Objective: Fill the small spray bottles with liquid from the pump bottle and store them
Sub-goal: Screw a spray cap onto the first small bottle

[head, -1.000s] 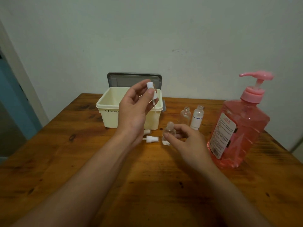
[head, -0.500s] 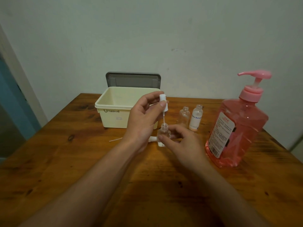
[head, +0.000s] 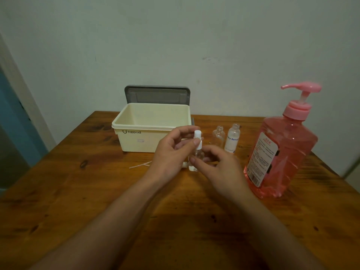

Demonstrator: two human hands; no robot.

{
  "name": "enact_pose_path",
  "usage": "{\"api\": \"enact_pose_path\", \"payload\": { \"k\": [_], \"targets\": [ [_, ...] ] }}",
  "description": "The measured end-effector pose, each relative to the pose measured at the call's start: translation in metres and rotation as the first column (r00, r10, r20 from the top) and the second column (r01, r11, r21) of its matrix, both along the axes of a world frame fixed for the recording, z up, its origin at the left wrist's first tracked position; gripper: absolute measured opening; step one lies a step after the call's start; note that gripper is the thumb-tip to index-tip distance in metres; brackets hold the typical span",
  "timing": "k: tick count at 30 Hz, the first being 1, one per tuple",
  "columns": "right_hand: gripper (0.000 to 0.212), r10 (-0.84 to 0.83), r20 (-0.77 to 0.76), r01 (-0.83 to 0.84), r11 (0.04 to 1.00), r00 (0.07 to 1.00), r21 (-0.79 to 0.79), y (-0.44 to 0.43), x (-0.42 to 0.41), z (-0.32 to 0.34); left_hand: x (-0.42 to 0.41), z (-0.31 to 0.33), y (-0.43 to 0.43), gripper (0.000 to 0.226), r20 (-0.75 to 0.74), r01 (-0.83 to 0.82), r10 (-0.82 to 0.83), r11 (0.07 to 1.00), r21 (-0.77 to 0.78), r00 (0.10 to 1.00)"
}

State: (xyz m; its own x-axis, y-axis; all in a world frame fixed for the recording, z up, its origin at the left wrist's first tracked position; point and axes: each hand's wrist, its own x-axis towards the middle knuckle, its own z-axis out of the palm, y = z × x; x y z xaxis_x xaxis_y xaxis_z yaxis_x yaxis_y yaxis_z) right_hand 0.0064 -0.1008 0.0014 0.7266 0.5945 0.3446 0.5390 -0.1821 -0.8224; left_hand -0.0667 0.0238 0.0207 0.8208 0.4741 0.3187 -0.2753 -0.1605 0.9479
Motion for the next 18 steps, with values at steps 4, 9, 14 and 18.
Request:
{"api": "enact_pose_path", "payload": {
  "k": [4,9,14,18],
  "targets": [
    [0.018,0.002,-0.003,-0.002,1.000,1.000,-0.004,-0.0006,0.0010,-0.0016,-0.0011,-0.0032,0.0033,0.028,-0.015,0.018,-0.018,1.000,0.023,1.000],
    [0.019,0.015,-0.011,-0.016,0.999,1.000,-0.032,-0.0005,-0.0005,-0.0019,-0.0025,-0.0045,0.0047,0.031,-0.042,0.035,-0.033,0.998,0.046,0.999],
    [0.024,0.024,-0.009,-0.024,0.999,1.000,-0.033,-0.0003,-0.0013,-0.0021,-0.0022,-0.0026,0.0035,0.032,-0.066,0.016,-0.013,0.999,0.036,0.998],
    [0.025,0.017,-0.007,-0.017,0.999,1.000,-0.028,0.0004,0.0010,-0.0029,-0.0030,-0.0036,0.0061,0.033,-0.058,0.012,-0.008,0.997,0.073,0.998]
  ]
}}
